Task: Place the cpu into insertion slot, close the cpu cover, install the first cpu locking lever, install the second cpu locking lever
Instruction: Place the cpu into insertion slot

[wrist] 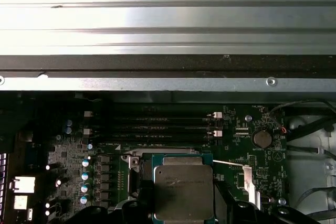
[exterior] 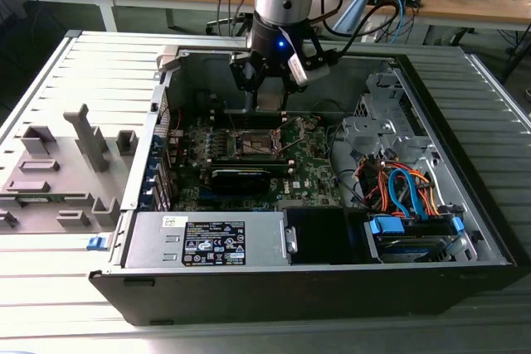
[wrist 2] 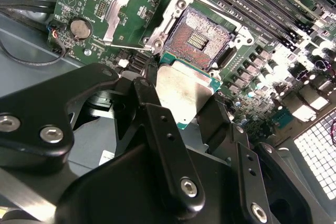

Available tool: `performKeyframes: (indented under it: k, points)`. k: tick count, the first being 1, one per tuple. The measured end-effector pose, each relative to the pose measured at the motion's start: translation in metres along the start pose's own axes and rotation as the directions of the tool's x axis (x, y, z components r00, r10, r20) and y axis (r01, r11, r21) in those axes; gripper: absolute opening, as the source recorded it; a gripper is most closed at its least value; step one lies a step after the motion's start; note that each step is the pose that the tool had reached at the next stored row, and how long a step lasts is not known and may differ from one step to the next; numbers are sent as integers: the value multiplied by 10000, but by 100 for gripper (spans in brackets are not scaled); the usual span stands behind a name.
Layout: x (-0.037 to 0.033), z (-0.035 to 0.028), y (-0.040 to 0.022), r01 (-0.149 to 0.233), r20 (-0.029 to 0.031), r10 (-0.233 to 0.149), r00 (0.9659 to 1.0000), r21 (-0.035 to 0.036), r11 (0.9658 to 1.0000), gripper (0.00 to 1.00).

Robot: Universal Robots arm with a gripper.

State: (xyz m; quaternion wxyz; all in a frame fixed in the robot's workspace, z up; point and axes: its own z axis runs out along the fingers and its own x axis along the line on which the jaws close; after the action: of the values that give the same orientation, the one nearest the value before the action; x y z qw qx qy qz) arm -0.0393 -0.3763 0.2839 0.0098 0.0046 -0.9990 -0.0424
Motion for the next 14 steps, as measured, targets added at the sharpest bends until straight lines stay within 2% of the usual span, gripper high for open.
performKeyframes:
  k: [14]
  points:
    - [1, 5, -30, 0, 0, 0, 10000, 0, 10000, 55]
